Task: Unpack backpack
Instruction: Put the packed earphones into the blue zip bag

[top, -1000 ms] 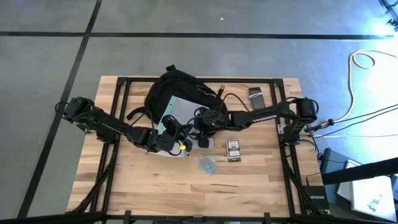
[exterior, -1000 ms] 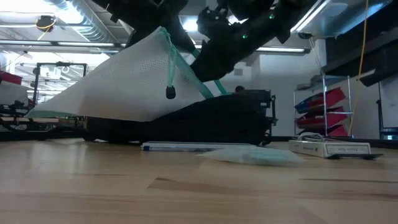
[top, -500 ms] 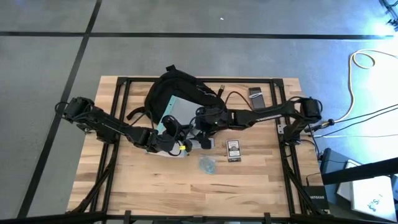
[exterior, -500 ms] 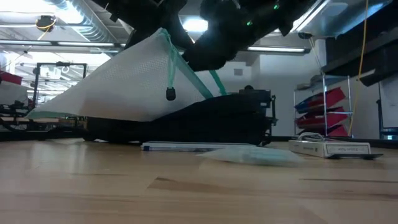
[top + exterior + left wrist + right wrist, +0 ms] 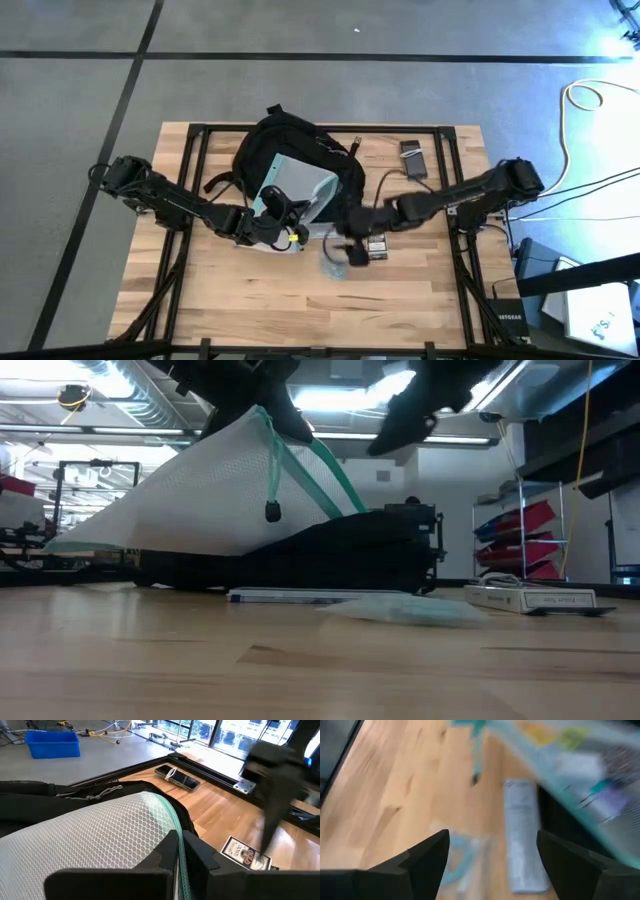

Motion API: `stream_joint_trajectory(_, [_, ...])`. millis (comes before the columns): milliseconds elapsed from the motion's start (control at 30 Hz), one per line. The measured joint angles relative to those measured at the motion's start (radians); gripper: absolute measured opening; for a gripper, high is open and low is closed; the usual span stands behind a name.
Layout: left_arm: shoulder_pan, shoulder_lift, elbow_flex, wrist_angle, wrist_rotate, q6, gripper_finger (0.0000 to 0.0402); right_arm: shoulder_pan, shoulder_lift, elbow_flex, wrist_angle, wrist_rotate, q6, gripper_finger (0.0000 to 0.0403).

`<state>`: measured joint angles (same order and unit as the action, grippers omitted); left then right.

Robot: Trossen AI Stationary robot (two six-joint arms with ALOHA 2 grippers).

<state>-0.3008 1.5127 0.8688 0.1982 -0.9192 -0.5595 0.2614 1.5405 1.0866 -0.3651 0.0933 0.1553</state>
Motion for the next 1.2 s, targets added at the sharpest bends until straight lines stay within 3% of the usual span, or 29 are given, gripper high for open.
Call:
stream_joint_trajectory(300, [0.001, 0.0, 0.0, -0.001, 0.0, 0.0, 0.0006, 0.181, 0.17, -0.002, 0.05, 0.029, 0.028, 0.0278])
stream_joint_trajectory(600, [0.0, 0.0, 0.0, -0.003, 0.0, 0.002, 0.0006, 0.167, 0.313, -0.002, 0.214, 0.012, 0.067, 0.0233])
stream_joint_trajectory(1200, [0.001, 0.0, 0.0, -0.008, 0.0, 0.011, 0.0006, 0.129, 0.362, -0.002, 0.119, -0.006, 0.103, 0.016])
